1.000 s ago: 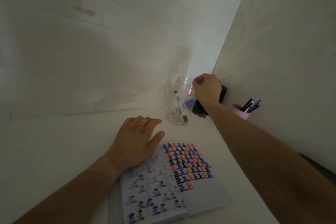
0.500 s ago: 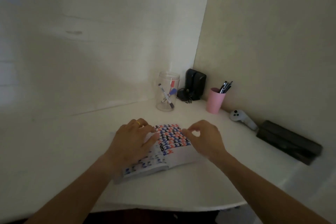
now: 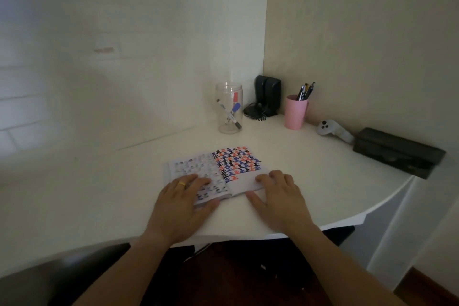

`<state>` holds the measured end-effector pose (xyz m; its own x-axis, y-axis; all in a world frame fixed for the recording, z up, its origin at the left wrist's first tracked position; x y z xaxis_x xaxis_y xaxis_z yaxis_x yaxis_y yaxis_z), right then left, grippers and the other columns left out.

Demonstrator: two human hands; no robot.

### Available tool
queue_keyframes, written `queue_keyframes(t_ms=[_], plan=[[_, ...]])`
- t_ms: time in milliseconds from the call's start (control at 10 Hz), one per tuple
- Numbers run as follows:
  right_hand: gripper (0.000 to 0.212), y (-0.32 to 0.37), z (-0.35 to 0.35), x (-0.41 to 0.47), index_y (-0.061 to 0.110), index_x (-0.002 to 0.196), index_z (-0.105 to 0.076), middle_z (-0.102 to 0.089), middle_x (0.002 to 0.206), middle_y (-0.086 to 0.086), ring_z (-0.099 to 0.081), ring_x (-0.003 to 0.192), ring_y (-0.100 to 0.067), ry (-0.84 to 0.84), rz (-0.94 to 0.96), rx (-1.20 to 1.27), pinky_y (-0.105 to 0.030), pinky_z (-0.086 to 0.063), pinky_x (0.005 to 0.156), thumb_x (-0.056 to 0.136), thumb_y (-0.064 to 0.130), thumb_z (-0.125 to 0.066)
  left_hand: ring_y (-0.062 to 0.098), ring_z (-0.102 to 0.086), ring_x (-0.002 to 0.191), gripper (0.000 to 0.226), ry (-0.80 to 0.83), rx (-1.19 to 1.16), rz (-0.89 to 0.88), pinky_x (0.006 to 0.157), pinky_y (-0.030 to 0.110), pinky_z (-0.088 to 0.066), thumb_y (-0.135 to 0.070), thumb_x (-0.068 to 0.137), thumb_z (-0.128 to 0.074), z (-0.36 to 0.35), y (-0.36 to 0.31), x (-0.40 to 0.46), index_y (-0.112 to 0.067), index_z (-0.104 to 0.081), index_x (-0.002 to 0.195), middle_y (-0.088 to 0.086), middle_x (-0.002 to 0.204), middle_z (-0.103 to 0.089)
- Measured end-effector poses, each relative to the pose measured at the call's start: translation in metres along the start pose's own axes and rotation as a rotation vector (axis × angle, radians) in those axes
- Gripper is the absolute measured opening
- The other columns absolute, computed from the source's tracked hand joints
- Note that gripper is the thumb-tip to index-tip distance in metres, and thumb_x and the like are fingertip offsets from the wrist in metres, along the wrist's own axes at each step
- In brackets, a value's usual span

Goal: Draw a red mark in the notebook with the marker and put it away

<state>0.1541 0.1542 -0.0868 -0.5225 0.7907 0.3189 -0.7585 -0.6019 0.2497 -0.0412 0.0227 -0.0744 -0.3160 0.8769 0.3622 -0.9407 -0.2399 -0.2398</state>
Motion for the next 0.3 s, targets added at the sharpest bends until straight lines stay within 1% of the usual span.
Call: queue_keyframes(t_ms=[100, 200, 300], plan=[[0.056, -0.0015, -0.0013, 0.001, 0.028, 0.133, -0.053, -0.051, 0.136, -0.006, -0.046, 0.124, -0.028, 0.01, -0.001, 0.013, -0.04, -0.043, 0.101, 0.091, 0.062, -0.04, 0.025, -0.053, 0.131, 0.083, 0.001, 0.011, 0.004, 0.11, 0.043, -0.043, -0.087, 0.078, -0.018, -0.0032, 0.0007, 0.0, -0.037, -0.057, 0.131, 0.002, 0.142, -0.059], [0.054, -0.0008, -0.0008, 0.0, 0.028, 0.132, -0.053, -0.05, 0.136, -0.005, -0.045, 0.125, -0.027, 0.017, -0.004, 0.029, -0.039, -0.042, 0.101, 0.091, 0.062, -0.042, 0.022, -0.049, 0.134, 0.08, -0.004, 0.021, 0.0, 0.112, 0.042, -0.041, -0.087, 0.078, -0.021, -0.0037, 0.0015, 0.0007, -0.04, -0.054, 0.133, -0.001, 0.144, -0.056], [0.053, -0.0023, 0.0062, 0.0033, 0.026, 0.129, -0.058, -0.053, 0.135, -0.005, -0.045, 0.126, -0.027, -0.039, -0.048, 0.156, -0.04, -0.042, 0.101, 0.09, 0.061, -0.05, 0.021, -0.048, 0.134, 0.066, 0.001, 0.03, -0.009, 0.112, 0.043, -0.04, -0.08, 0.082, -0.035, -0.006, 0.0038, 0.0032, -0.041, -0.053, 0.132, -0.002, 0.144, -0.056]])
Point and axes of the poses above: each hand's wrist, its own x-axis towards the middle knuckle, its own z-axis out of the back of the hand, y = z × x, the point moved 6 cm from there along x, towards the middle knuckle
